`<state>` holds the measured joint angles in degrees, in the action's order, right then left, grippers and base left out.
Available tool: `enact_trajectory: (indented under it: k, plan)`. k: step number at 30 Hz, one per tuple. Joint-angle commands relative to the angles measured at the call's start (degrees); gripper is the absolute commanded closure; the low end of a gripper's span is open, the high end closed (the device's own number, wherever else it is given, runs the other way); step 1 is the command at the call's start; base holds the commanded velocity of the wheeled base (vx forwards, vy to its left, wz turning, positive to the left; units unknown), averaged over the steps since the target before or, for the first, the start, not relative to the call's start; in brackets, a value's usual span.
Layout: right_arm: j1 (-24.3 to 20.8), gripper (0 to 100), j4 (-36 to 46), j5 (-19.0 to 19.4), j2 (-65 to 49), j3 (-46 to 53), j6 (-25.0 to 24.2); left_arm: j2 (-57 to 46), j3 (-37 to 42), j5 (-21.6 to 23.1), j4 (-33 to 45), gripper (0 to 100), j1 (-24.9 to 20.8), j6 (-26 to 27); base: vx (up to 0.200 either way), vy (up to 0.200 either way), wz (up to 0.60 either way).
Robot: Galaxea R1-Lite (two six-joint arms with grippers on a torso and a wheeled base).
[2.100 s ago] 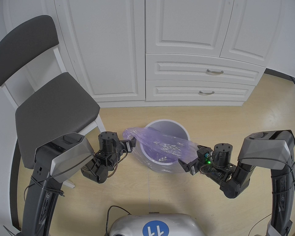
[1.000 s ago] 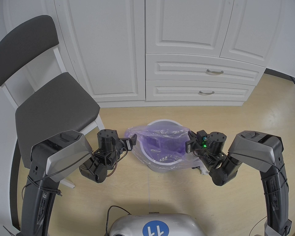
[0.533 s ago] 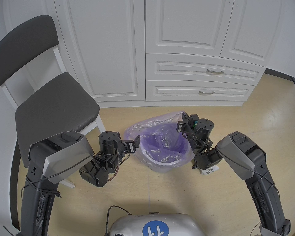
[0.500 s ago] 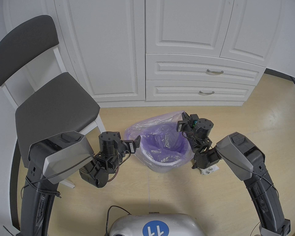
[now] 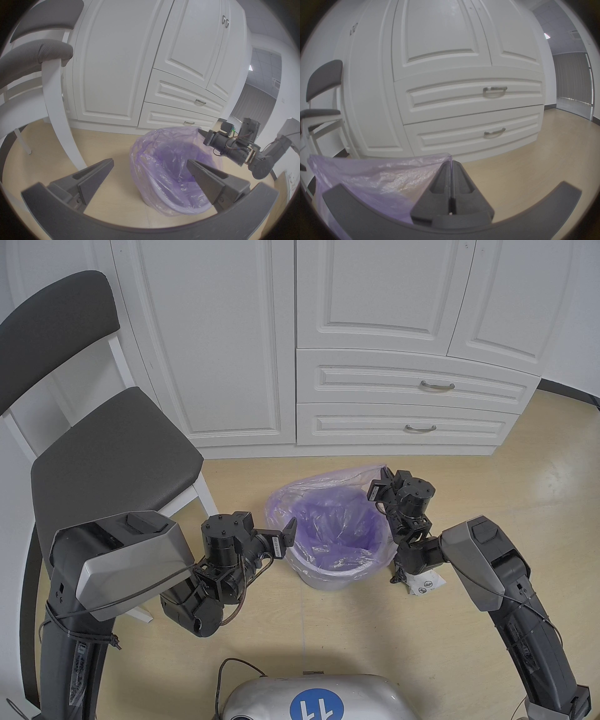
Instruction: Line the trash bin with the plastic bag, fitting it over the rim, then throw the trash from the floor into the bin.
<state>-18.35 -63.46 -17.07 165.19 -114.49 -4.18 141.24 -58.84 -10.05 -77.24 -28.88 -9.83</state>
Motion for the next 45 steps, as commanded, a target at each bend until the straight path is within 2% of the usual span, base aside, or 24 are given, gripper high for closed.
enact_trajectory:
  k: [1,4,5,13,16,17,19,20,22,23,24,30,39,45]
  plan:
    - [0.86,100,0.01,-0.07,-1.98,-0.1,-0.21,-1.76,1.54,-0.15,-0.9,0,-0.83,-0.02,0.0,0.0,0.0]
    - [0.94,100,0.45,0.02,-1.28,-0.1,-0.13,-2.37,1.89,-0.15,-1.69,0,-0.92,0.6,0.0,0.0,0.0]
    - [0.86,0,0.36,0.02,-1.19,-0.1,-0.13,-2.46,2.07,-0.15,-1.77,0,-0.92,0.68,0.0,0.0,0.0]
    - [0.94,0,-3.51,0.46,-2.33,-0.1,0.67,-2.55,2.51,-0.06,-1.77,0,-1.35,0.77,0.0,0.0,0.0]
    - [1.12,0,-4.39,0.81,-4.62,4.19,1.19,-3.16,3.03,-0.06,-1.77,0,-1.44,0.77,0.0,0.0,0.0]
    - [1.3,0,-5.18,1.86,-7.96,10.52,1.28,-3.6,3.47,-0.06,-1.77,0,-1.53,0.77,0.0,0.0,0.0]
    - [1.38,0,-5.53,3.36,-11.74,16.58,1.28,-3.78,3.74,-0.06,-1.69,0,-1.88,0.77,0.0,0.0,0.0]
    - [1.38,0,-5.53,3.36,-11.74,16.58,1.28,-3.78,3.74,-0.06,-1.69,0,-1.88,0.77,0.0,0.0,0.0]
    - [1.65,0,-4.74,6.87,-20.0,29.77,1.19,-4.31,4.09,-0.06,-1.51,0,-2.15,0.86,0.0,0.0,0.0]
    - [1.65,0,-4.74,7.14,-20.44,30.38,1.28,-4.31,4.09,-0.06,-1.42,0,-2.15,0.86,0.0,0.0,0.0]
    - [1.82,0,-4.48,10.04,-24.48,36.8,1.28,-4.66,4.35,-0.06,-1.33,0,-2.41,0.86,0.0,0.0,0.0]
    - [3.49,0,-4.56,15.13,-31.34,47.96,1.28,-6.15,4.79,-0.15,0.25,0,-2.5,0.77,0.0,0.0,0.0]
    - [2.88,0,1.76,13.64,-35.82,52.27,1.63,-10.11,5.85,-2.08,3.94,0,-3.11,0.77,0.0,0.0,0.0]
    - [1.74,0,2.82,10.39,-40.39,58.86,1.63,-14.06,8.22,-2.08,7.37,0,-3.64,0.68,0.0,0.0,0.0]
